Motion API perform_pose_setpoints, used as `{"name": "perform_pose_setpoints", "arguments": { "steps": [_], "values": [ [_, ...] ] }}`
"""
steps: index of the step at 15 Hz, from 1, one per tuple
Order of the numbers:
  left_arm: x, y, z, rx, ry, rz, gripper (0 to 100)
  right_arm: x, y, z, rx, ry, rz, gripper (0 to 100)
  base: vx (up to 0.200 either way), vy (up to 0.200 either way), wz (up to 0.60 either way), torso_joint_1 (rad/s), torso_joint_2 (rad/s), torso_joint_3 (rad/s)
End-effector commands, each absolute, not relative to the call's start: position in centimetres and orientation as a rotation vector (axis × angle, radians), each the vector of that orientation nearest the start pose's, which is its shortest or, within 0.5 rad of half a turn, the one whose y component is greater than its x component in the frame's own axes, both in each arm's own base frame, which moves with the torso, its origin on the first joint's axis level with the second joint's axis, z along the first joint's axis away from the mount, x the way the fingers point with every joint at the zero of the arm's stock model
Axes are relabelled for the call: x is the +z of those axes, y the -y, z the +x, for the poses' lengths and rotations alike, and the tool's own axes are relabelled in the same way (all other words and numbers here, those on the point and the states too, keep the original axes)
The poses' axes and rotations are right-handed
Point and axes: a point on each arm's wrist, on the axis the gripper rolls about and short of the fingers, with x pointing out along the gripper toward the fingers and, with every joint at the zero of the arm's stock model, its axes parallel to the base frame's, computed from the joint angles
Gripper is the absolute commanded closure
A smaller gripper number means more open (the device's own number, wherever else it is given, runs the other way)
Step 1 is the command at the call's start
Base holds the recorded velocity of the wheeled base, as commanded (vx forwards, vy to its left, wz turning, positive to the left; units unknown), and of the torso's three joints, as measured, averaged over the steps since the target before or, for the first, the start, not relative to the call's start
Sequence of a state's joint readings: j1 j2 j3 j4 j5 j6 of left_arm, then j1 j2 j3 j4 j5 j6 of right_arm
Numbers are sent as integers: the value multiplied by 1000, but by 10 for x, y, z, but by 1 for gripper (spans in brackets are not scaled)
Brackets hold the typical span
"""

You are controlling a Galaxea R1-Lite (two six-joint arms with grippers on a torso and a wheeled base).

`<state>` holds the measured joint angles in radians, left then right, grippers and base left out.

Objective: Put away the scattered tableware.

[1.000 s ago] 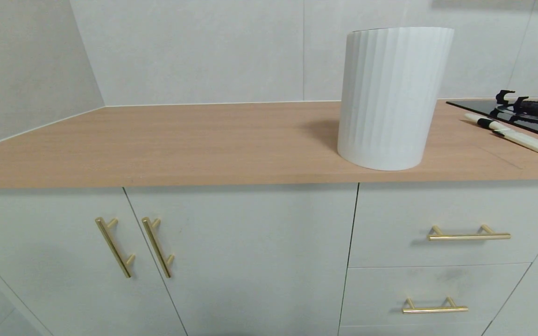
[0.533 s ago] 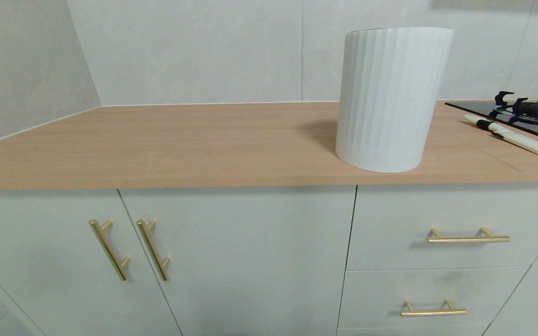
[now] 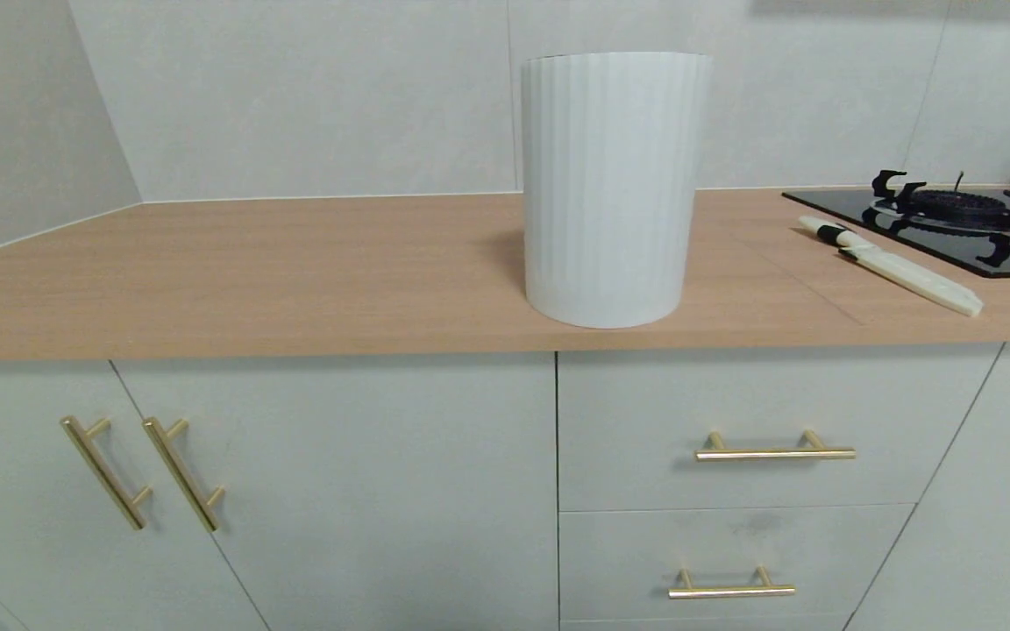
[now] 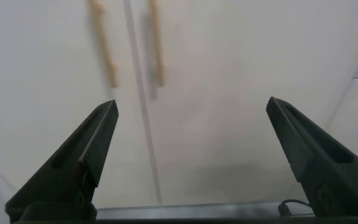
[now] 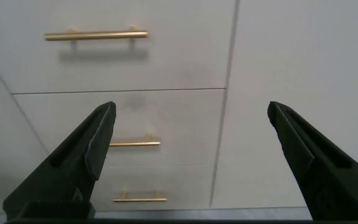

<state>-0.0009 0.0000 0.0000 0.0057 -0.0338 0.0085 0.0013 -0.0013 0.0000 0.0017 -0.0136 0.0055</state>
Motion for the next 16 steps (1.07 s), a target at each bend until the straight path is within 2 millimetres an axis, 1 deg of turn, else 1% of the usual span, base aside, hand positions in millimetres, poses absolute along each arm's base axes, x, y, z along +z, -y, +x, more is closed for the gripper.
{"name": "perform_pose_setpoints", "arguments": {
  "steps": [1, 12, 16],
  "values": [
    [75, 1, -23, -35, -6, 8, 0, 75, 0, -23, -12, -1, 6, 0, 0, 0, 0, 0, 0, 0],
    [75, 1, -23, -35, -6, 6, 0, 75, 0, -23, -12, -1, 6, 0, 0, 0, 0, 0, 0, 0],
    [75, 1, -23, -35, -6, 6, 0, 75, 0, -23, -12, -1, 6, 0, 0, 0, 0, 51, -238, -242]
  ]
}}
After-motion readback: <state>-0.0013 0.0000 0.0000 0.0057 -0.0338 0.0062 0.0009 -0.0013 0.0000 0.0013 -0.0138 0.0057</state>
